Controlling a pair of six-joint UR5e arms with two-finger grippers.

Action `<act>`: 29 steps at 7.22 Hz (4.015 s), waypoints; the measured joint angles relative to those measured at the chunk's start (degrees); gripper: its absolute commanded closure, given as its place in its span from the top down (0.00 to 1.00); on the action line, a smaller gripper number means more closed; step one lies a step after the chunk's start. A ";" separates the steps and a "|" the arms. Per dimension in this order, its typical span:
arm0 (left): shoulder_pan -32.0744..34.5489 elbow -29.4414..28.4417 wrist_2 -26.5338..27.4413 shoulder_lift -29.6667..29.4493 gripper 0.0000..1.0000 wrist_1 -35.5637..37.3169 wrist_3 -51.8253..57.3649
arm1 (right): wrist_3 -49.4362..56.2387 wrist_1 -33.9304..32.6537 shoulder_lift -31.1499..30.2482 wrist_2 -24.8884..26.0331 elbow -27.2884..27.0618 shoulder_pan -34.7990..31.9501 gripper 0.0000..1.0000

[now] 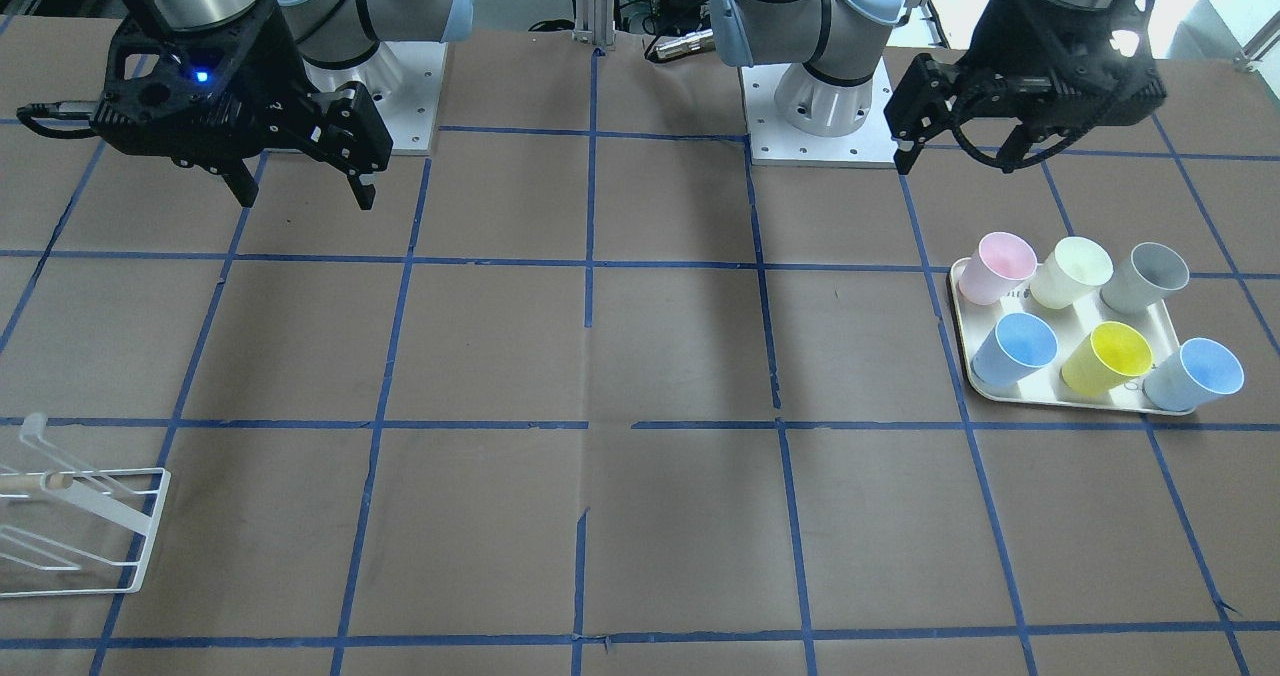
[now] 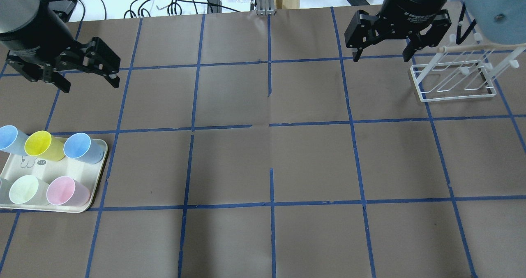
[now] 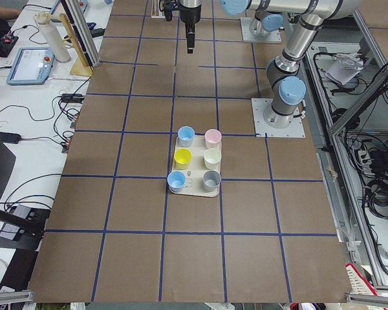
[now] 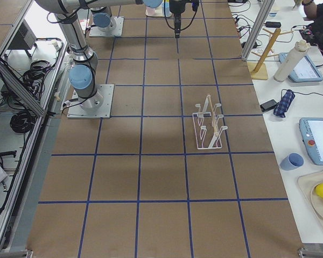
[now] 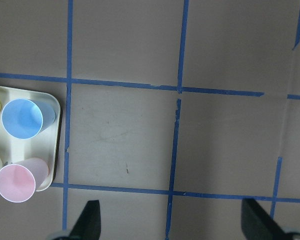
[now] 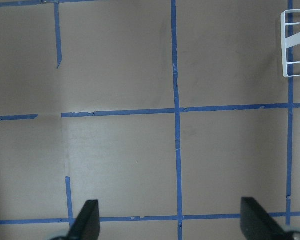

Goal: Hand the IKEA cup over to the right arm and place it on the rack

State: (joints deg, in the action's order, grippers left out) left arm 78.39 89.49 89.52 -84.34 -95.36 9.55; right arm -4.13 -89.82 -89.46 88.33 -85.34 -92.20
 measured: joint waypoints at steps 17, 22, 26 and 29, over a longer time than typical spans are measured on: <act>-42.49 -0.22 -2.20 -35.24 0.84 30.77 52.69 | 0.00 0.26 -0.01 0.00 -0.03 0.00 1.00; -41.90 -0.42 -2.07 -36.13 0.00 30.79 52.66 | 0.00 0.26 -0.01 0.00 -0.04 0.00 1.00; -41.65 -0.92 -2.36 -34.50 0.00 29.90 52.95 | 0.00 0.26 -0.01 0.00 -0.04 0.00 1.00; -37.10 -10.14 -2.22 -30.21 0.00 12.52 52.06 | 0.00 0.23 -0.01 0.05 0.02 0.00 1.00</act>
State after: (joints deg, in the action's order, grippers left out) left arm 41.29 79.35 87.30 -114.56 -82.84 61.62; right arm -4.13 -89.59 -89.47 88.38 -85.32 -92.20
